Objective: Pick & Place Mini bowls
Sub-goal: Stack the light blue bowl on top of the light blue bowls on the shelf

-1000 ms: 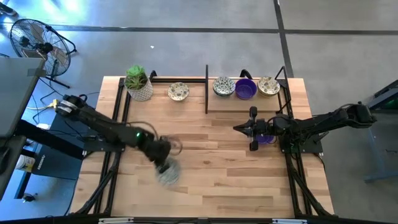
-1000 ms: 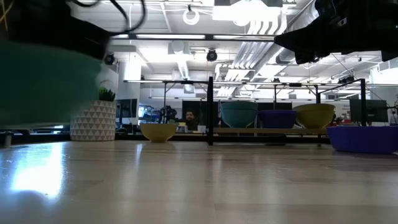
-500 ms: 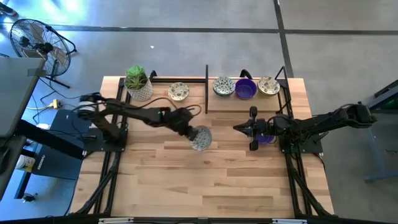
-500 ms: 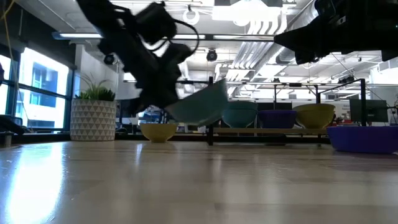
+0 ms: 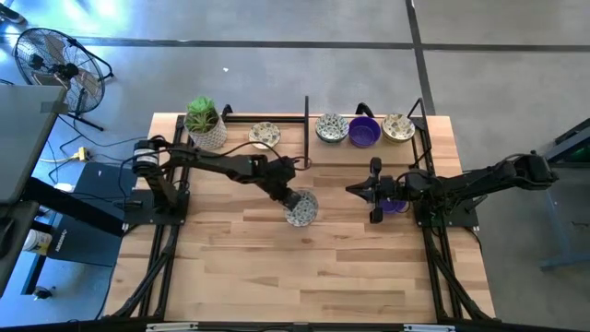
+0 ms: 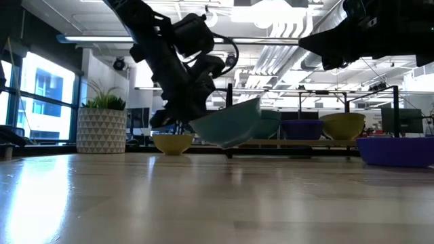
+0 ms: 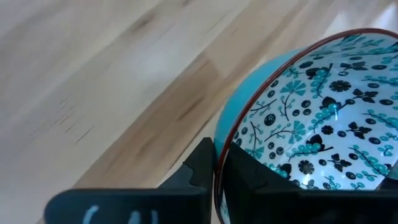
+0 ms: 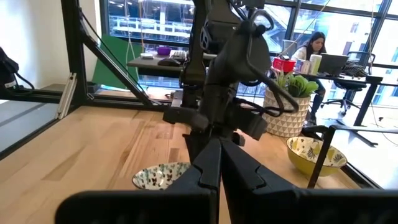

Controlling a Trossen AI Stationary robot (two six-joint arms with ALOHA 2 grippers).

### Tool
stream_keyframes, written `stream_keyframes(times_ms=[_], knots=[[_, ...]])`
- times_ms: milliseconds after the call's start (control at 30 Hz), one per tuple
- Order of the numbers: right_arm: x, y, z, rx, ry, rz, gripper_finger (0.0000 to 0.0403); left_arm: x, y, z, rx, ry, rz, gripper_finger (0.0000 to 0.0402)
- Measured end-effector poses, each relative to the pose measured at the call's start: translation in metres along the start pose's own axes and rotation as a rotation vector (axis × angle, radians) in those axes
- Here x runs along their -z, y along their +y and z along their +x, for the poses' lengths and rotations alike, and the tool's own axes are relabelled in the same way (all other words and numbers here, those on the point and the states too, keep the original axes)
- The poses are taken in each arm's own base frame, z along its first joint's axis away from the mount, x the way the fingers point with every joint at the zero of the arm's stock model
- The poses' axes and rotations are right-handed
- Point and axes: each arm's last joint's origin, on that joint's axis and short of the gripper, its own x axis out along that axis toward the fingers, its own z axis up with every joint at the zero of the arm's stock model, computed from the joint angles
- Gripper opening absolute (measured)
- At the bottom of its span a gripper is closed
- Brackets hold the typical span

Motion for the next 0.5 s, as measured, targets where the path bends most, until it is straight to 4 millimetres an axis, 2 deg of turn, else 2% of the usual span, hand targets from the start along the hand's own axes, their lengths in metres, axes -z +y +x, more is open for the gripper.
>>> stream_keyframes(times_ms=[267,500], knots=[[0.0000,0.0000,0.0000,0.000,0.000,-0.002,0.0001,0.0051,0.0041,0.0000,-0.033,0.060,-0.057,0.0014],[0.0000,0.0000,0.0000,-0.001,0.000,-0.002,0.0001,0.0045,0.0043,0.0001,-0.041,0.047,-0.059,0.0044]])
